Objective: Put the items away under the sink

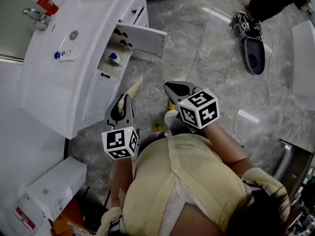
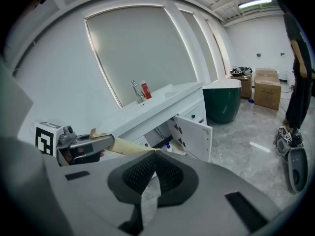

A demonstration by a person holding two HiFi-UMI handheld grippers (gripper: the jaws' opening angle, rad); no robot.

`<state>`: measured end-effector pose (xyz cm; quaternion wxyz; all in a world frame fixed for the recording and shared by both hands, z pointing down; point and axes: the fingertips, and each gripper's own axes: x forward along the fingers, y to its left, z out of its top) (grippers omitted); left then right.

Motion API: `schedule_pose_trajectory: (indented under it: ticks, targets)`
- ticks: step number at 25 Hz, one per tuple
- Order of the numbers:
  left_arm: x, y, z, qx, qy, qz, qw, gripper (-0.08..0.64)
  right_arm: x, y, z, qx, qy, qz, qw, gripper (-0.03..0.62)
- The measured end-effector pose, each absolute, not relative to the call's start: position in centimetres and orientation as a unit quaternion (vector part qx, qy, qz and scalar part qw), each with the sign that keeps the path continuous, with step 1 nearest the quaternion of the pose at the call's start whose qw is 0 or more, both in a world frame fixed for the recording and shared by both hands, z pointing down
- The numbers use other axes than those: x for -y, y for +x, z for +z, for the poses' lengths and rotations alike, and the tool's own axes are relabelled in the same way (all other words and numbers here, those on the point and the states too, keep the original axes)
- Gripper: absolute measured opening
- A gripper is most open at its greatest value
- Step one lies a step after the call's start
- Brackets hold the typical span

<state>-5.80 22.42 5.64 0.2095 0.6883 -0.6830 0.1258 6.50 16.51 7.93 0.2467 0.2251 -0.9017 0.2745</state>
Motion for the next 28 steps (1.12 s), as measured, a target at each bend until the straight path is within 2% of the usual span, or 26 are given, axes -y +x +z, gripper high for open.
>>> schedule_pose_trajectory:
  ticks: [15,28]
  targets:
    - [-15.4,-3.3,7.7,0.693,0.668,0.158,0.220,0.080,-9.3,8.2,9.1,0.907,0.186,0.285,0.249,0.026]
    - [-11.7,-4.9,10.8,0.686,0.661,0.185,0.240,0.080,-6.3,6.2,11.0,0.903,0.165,0.296,0.265,0.026]
